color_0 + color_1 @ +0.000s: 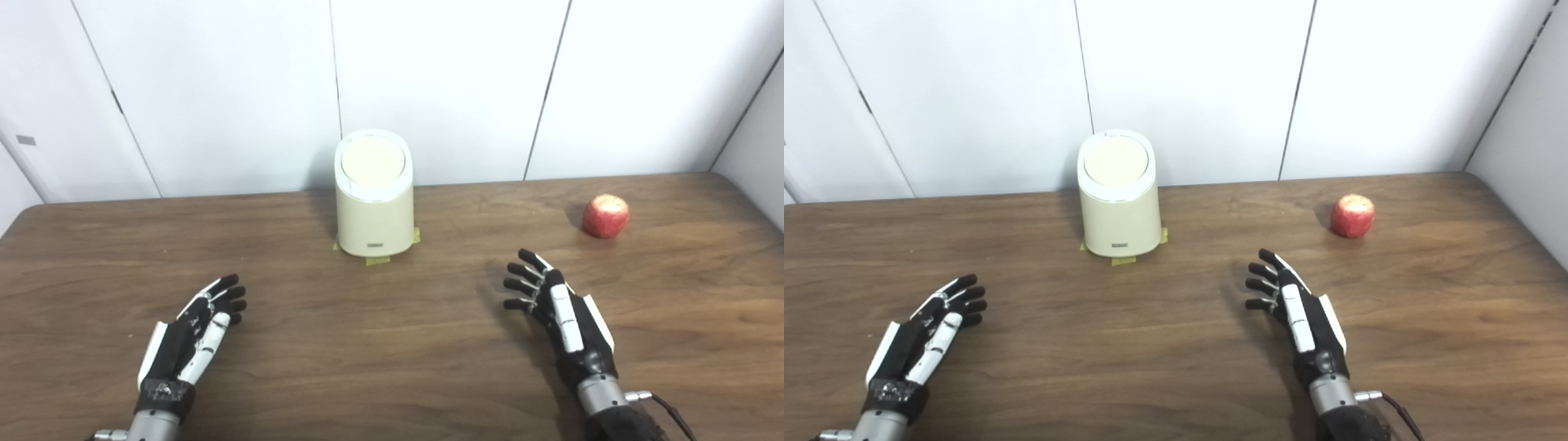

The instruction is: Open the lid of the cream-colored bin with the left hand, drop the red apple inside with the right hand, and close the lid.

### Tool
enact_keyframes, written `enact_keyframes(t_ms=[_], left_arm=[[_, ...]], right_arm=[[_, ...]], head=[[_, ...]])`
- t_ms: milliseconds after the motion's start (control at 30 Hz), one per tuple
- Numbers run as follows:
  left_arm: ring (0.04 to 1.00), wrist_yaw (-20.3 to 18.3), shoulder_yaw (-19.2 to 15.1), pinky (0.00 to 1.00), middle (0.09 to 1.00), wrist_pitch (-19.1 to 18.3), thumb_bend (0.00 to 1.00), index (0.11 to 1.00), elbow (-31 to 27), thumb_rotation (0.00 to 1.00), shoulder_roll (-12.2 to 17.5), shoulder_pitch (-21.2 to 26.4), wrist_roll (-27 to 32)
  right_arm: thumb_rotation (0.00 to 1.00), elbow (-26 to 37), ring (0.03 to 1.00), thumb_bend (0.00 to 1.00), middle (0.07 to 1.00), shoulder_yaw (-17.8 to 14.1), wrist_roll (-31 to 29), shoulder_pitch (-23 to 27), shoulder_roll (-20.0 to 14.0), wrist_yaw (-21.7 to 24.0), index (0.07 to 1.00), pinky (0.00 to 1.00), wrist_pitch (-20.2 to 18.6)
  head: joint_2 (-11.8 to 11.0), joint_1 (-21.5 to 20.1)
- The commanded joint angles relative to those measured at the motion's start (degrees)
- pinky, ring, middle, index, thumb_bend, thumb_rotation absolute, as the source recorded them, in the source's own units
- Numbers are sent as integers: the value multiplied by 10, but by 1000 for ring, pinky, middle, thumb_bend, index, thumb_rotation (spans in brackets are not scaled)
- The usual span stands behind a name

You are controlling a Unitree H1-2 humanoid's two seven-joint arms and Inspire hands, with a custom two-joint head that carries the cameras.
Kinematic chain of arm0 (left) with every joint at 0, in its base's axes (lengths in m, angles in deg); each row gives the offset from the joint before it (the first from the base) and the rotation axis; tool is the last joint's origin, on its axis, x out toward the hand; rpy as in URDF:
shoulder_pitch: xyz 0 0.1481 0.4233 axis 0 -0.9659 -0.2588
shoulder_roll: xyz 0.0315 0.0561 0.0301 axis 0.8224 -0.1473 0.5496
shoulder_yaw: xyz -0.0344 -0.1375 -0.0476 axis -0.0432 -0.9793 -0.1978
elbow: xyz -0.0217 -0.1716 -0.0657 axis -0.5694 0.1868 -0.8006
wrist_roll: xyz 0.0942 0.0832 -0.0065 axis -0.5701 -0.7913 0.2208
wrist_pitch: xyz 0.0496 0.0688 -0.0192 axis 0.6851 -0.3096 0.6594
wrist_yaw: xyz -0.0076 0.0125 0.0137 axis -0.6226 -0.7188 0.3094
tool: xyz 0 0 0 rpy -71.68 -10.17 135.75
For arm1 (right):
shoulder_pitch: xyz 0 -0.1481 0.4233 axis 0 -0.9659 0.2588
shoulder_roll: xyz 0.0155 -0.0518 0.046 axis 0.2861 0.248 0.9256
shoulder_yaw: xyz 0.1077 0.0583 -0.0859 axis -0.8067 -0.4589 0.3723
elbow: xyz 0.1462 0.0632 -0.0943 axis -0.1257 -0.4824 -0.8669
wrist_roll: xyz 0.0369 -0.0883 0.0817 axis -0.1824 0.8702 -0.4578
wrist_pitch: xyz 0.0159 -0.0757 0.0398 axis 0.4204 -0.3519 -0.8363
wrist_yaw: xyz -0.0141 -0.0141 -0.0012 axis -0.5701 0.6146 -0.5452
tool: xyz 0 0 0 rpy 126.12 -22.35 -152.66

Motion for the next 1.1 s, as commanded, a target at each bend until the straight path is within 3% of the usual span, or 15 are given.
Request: enact_keyframes(t_ms=[0,267,700,900,1067], left_arm=[[807,1,2,795,845,-4,317,877,-2,664,4,7,-3],[807,5,0,787,844,13,353,877,6,694,3,3,-6],[805,3,-3,799,846,2,330,878,-10,687,3,-3,2],[830,10,-15,818,859,-3,371,884,-19,631,-4,2,20],[837,16,-23,818,862,-26,340,892,-50,501,-1,24,13]], right_arm=[[1000,-4,778,505,821,0,-5,-2,3,1,863,647,-7],[1000,1,778,505,823,1,-6,-7,5,-1,865,648,-9],[1000,4,783,504,827,0,-8,-11,5,-1,870,657,-4],[1000,-7,775,496,822,-5,-10,-12,9,-6,864,637,6],[1000,-21,778,493,823,-4,-7,-14,6,-4,869,653,20]], head=[[-1,0],[-1,-3],[-11,-2],[-31,-9],[-48,-6]])
